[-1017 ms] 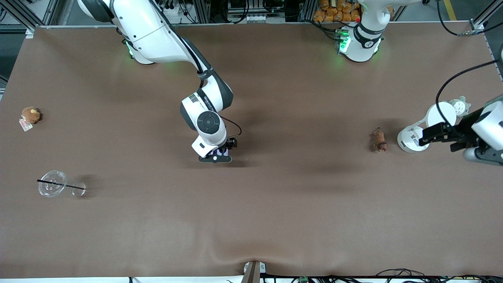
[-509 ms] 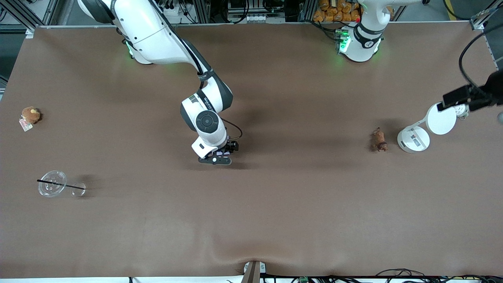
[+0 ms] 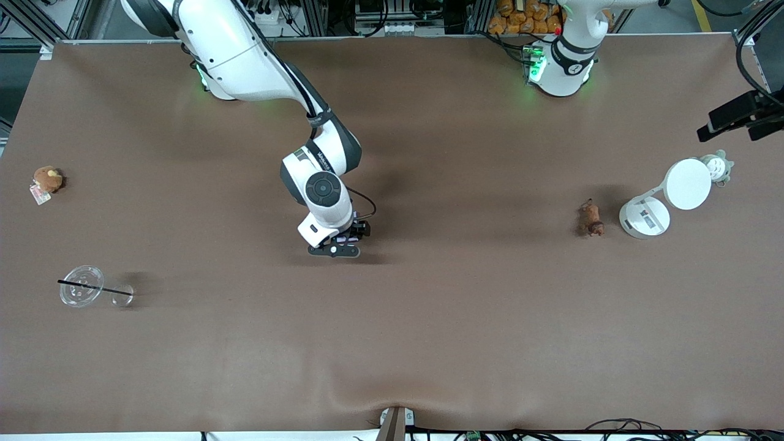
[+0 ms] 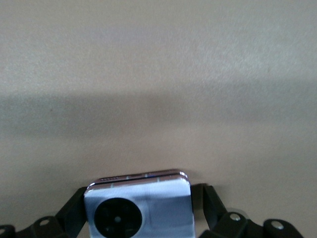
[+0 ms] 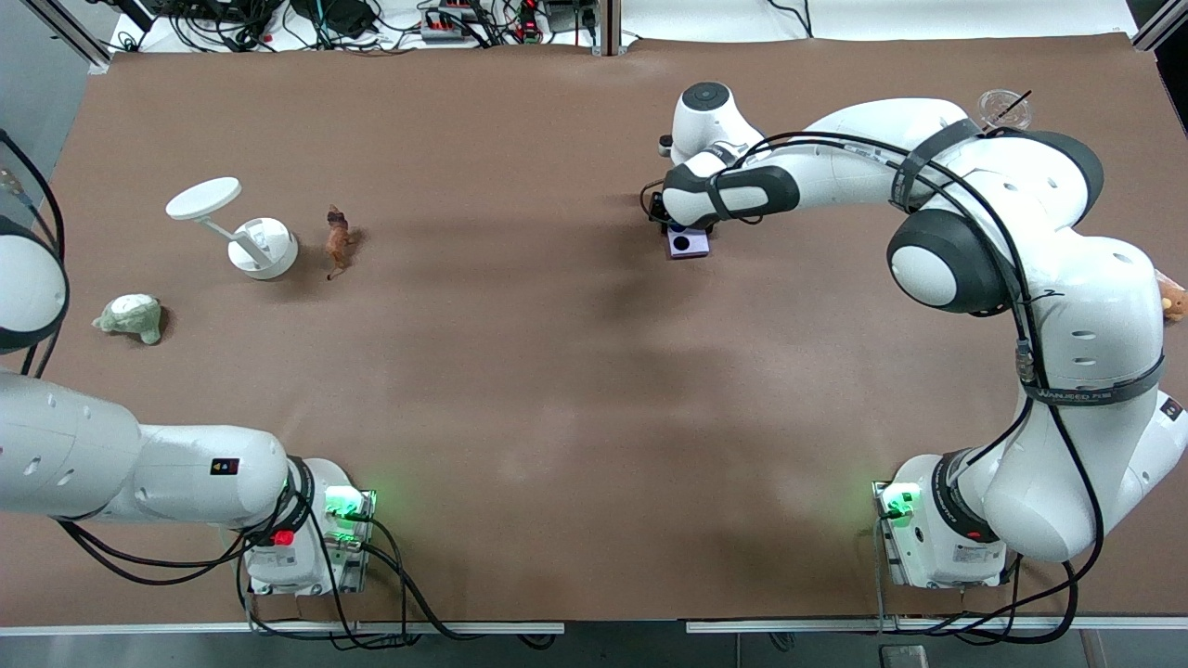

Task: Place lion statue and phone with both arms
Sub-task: 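Raise the left gripper away while the right gripper lifts the phone, then carry the phone toward the glass cup with the right gripper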

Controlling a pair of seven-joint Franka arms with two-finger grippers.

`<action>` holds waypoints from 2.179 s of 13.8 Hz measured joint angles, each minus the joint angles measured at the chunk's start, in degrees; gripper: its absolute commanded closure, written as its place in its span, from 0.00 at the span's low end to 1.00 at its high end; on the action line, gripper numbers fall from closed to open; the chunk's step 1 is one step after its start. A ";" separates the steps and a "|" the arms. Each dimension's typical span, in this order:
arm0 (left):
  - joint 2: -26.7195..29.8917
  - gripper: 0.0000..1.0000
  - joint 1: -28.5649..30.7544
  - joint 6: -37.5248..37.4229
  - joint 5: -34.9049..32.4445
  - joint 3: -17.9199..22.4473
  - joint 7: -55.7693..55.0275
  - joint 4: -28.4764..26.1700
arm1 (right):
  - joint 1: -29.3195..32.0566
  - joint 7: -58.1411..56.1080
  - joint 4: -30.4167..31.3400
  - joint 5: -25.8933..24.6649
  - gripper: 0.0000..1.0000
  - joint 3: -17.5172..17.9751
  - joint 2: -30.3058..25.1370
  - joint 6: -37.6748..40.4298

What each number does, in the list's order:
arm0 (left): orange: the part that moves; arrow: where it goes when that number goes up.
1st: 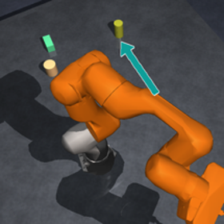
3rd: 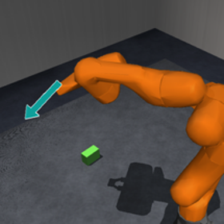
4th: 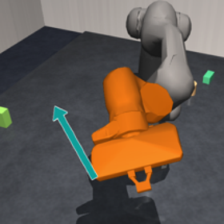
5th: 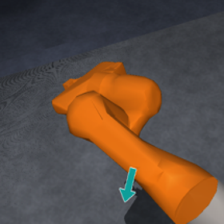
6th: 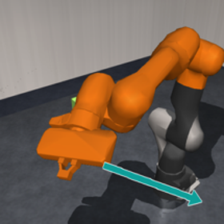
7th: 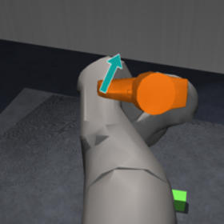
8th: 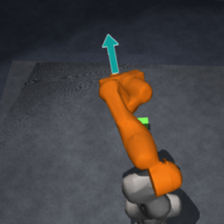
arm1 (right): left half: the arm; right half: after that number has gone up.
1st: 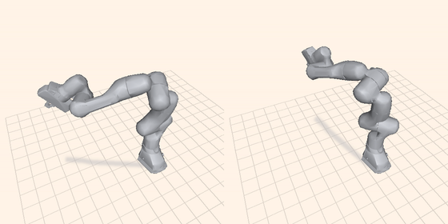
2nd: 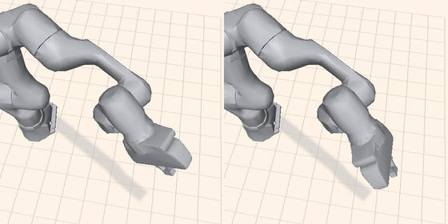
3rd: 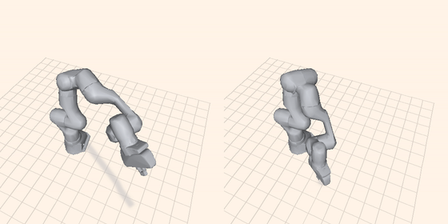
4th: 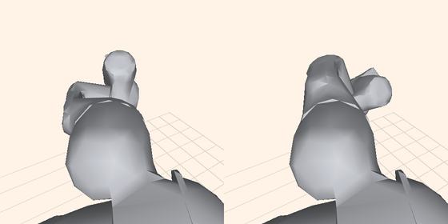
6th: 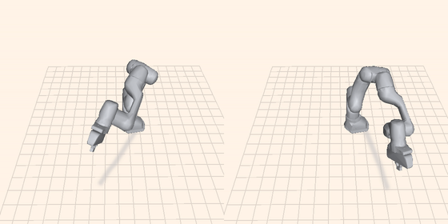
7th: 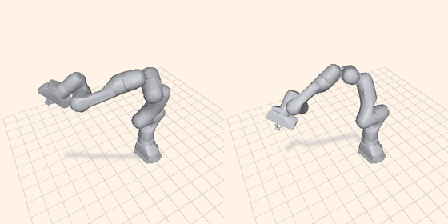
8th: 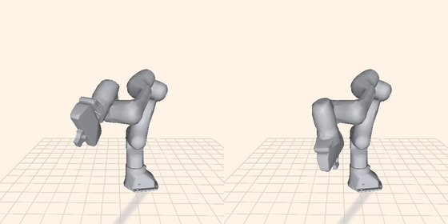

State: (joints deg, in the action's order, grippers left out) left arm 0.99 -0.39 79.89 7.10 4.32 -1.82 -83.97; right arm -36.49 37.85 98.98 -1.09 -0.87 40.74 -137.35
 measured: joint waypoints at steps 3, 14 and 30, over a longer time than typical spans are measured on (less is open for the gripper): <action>0.81 0.00 -0.08 -0.61 -1.33 -0.06 0.23 -0.82 | 0.00 0.00 0.00 -0.81 0.04 -0.02 0.00 -0.15; 0.50 0.00 -0.36 0.87 -5.39 -2.47 0.51 -1.68 | 1.44 1.95 -0.60 -1.03 1.00 -1.15 -0.72 -1.55; -1.29 0.00 -0.36 3.49 -8.34 -3.13 1.72 -2.01 | 34.73 -40.31 -4.87 -1.40 1.00 -1.87 -2.32 -13.85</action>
State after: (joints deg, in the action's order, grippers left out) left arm -0.30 -0.75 83.39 -1.24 1.18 -0.11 -85.99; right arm -1.76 -2.46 94.11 -2.49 -2.74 38.41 -151.20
